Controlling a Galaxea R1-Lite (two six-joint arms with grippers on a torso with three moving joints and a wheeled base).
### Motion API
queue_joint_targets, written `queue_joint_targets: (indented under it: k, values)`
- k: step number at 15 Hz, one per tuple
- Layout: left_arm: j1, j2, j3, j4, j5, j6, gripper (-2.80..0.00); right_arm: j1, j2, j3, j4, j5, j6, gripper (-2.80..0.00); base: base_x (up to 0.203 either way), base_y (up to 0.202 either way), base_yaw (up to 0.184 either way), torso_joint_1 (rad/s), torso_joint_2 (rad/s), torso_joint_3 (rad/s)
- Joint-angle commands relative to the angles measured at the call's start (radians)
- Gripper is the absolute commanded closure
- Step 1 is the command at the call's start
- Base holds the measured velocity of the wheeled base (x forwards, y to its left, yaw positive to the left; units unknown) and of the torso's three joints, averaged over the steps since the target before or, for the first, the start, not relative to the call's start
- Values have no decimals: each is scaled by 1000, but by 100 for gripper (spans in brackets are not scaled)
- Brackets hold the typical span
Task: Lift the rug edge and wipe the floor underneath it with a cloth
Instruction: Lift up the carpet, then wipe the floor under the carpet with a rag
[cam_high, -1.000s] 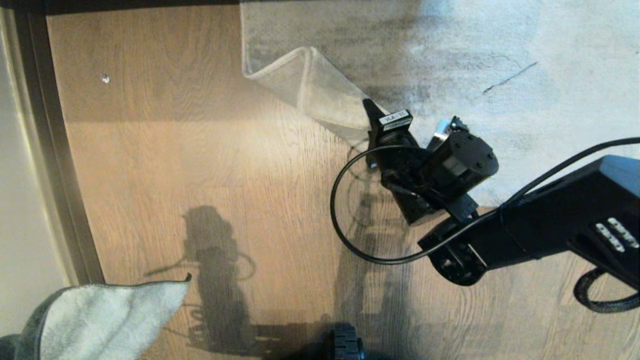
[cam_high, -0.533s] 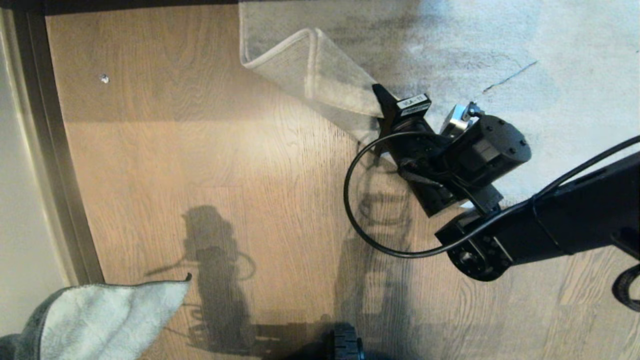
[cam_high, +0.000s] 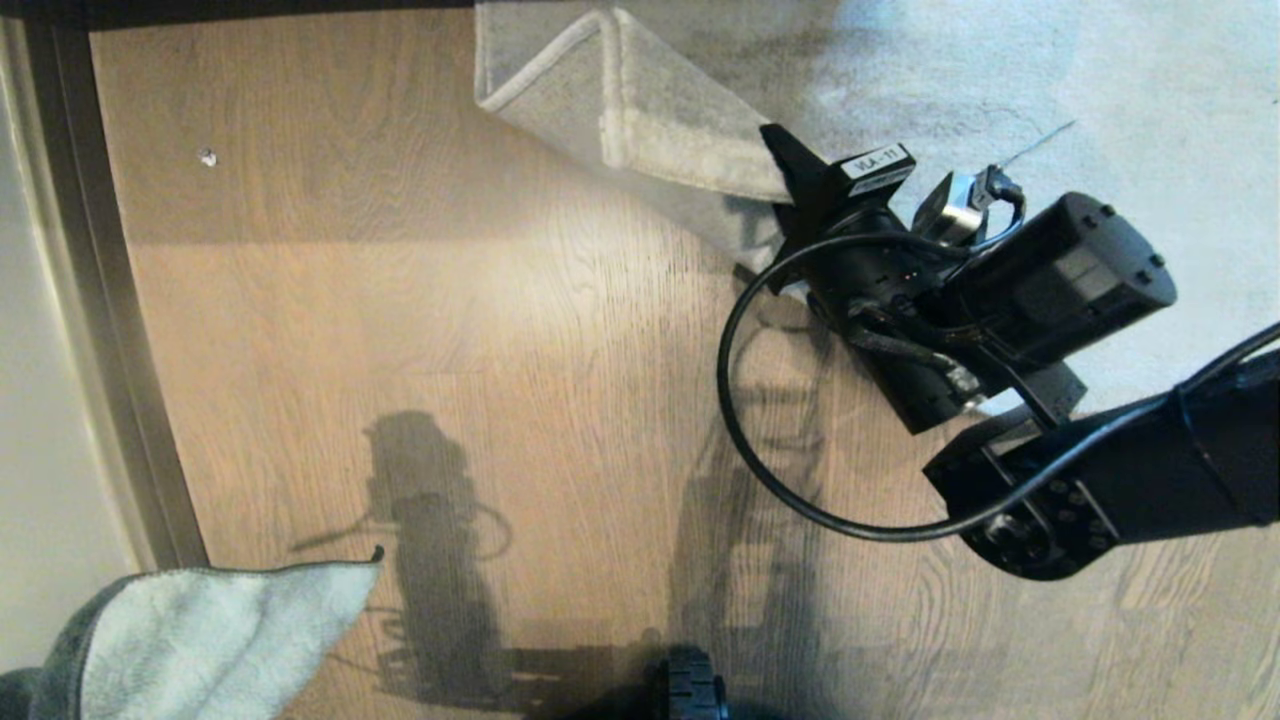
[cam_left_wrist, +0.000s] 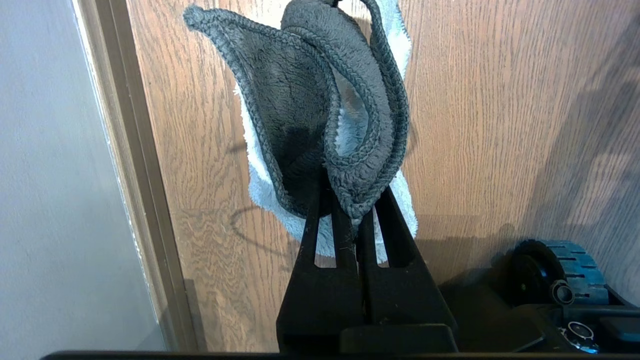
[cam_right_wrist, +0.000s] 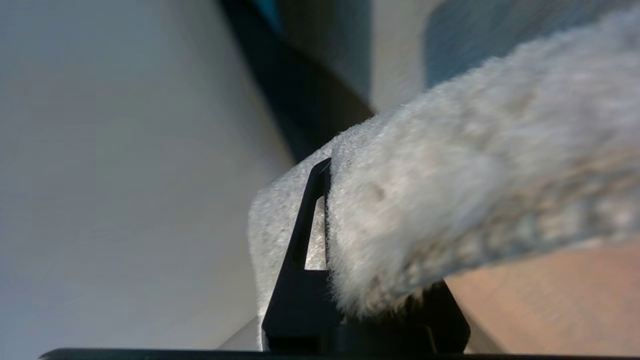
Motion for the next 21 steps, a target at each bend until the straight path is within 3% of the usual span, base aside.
queue_joint_targets:
  k: [1,15,21]
  values:
    - [0,0,0,-1,1,-1,0,24,-48,16,-47,8,12,0,0,0,0,0,0,0]
    - [0,0,-2,-1,-5,0,0,20,-80,43,-50,3,11,0,0,0,0,0,0,0]
    - [0,8,-68,2,-18,-1,0,19,-80,50,-50,5,11,0,0,0,0,0,0,0]
